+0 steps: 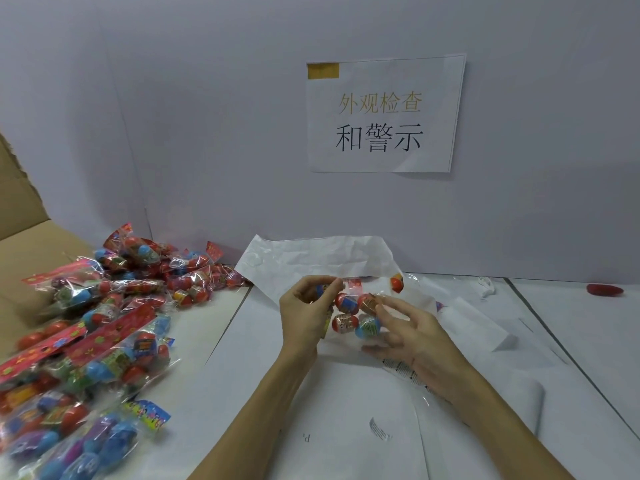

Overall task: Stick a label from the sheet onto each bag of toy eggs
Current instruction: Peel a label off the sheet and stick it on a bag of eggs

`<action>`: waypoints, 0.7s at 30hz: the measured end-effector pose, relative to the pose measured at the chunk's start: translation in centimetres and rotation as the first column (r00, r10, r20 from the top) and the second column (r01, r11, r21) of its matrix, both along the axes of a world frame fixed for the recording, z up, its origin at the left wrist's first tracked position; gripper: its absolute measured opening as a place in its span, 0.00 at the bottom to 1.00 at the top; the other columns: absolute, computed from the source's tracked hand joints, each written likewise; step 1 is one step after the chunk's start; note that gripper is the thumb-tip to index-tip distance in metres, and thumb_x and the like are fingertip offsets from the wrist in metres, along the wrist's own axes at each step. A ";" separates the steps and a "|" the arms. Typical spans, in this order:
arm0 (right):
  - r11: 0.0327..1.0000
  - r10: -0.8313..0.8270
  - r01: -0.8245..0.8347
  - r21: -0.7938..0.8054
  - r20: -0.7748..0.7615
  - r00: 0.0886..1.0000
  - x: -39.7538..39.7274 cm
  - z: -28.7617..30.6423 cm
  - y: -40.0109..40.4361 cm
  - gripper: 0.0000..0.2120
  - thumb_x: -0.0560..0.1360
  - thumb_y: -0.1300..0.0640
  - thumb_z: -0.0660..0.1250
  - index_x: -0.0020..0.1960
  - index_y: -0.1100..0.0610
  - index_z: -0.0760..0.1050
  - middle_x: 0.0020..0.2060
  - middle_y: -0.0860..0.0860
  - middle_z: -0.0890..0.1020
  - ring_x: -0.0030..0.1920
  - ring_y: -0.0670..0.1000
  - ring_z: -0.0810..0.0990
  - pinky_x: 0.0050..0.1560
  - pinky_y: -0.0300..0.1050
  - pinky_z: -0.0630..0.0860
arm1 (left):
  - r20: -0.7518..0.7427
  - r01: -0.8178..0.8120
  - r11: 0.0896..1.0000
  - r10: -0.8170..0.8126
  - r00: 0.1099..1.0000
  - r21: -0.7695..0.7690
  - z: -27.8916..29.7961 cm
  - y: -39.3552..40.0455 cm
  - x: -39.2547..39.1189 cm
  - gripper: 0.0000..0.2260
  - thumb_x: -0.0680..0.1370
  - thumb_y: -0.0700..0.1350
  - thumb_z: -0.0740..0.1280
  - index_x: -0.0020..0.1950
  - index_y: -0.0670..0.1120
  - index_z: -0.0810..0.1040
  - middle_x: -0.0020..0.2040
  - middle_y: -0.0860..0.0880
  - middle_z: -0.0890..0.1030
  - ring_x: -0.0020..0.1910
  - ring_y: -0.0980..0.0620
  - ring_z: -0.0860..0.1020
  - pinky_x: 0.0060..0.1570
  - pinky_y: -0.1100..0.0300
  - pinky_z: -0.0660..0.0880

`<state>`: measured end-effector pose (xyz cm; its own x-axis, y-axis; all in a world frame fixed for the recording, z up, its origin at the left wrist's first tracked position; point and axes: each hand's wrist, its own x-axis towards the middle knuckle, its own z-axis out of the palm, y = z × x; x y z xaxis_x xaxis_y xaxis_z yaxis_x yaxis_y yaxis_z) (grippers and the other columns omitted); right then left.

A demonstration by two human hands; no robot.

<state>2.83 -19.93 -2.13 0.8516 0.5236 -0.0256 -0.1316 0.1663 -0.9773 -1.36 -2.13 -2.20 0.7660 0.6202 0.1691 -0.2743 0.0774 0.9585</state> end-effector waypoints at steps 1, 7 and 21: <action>1.000 0.024 -0.024 -0.009 0.000 1.000 0.1 -0.2 0.0 0.17 0.79 0.55 0.72 0.67 0.55 0.77 0.54 0.59 0.87 0.53 0.61 0.88 0.56 0.60 0.85 | -0.002 -0.017 1.000 0.017 1.000 -0.009 0.0 0.0 0.0 0.03 0.77 0.44 0.76 0.50 0.47 0.87 0.47 0.49 0.87 0.48 0.49 0.87 0.41 0.59 0.84; 0.997 0.008 0.001 -0.077 0.119 0.993 1.2 -0.5 -0.3 0.10 0.79 0.49 0.71 0.57 0.50 0.85 0.53 0.55 0.87 0.54 0.54 0.86 0.54 0.54 0.83 | -0.266 0.289 0.951 -0.251 0.931 0.114 0.6 0.7 -0.1 0.19 0.79 0.60 0.68 0.59 0.47 0.86 0.50 0.47 0.87 0.47 0.48 0.82 0.47 0.57 0.81; 0.928 -0.097 0.271 -0.254 0.538 0.838 0.5 -0.5 -0.8 0.13 0.81 0.49 0.68 0.65 0.46 0.78 0.35 0.49 0.85 0.34 0.45 0.85 0.35 0.39 0.81 | -0.030 0.045 0.988 -0.041 0.999 0.151 0.6 0.0 -0.5 0.12 0.77 0.52 0.76 0.42 0.43 0.86 0.39 0.46 0.86 0.34 0.53 0.80 0.31 0.62 0.76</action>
<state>3.31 -20.77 -2.67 0.8672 0.3942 0.3042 0.3985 -0.1833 -0.8987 -1.82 -2.14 -1.57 0.7971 0.5552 0.2375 -0.2478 -0.0579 0.9671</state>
